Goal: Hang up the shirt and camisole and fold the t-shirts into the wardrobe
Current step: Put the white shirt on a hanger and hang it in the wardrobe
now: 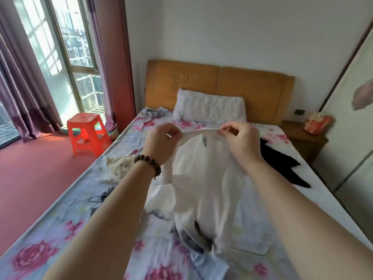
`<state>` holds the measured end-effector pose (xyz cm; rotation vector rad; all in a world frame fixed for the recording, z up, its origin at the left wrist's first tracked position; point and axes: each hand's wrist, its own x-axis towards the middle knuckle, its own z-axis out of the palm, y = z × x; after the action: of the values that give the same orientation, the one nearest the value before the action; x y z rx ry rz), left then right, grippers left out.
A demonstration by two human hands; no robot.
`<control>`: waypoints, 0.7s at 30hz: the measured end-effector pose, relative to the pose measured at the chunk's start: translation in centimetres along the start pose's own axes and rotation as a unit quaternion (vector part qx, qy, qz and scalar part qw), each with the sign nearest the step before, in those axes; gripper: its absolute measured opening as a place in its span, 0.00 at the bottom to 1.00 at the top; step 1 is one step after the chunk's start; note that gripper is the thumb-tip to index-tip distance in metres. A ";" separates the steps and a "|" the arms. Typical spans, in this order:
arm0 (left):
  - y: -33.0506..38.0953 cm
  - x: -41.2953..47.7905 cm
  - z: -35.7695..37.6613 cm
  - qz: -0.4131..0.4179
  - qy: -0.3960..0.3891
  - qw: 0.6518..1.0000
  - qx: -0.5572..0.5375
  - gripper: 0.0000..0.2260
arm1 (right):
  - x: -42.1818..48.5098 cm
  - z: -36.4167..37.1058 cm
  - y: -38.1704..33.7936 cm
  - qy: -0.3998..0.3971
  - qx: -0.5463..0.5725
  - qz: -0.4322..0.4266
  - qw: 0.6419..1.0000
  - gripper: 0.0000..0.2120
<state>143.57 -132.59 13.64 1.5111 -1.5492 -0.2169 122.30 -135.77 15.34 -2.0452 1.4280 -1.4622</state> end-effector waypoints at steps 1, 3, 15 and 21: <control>1.3 0.6 -0.7 0.017 0.014 1.000 0.002 0.02 | 0.6 -1.0 -0.9 0.011 -0.005 -0.011 1.000 0.01; 3.8 1.8 -2.0 0.045 0.039 0.998 0.006 0.03 | 2.1 -2.7 -2.4 0.031 -0.020 -0.030 0.999 0.01; 7.7 3.7 -0.1 0.057 0.063 0.996 0.002 0.03 | 4.6 -5.4 -0.5 0.045 -0.007 0.004 0.999 0.02; 2.6 1.7 7.6 -0.019 -0.030 0.999 -0.001 0.03 | 1.3 -2.6 7.4 -0.014 0.010 0.093 0.996 0.03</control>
<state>136.80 -137.00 12.00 1.5472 -1.5669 -0.2876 116.01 -139.62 12.37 -1.8576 1.5403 -1.3600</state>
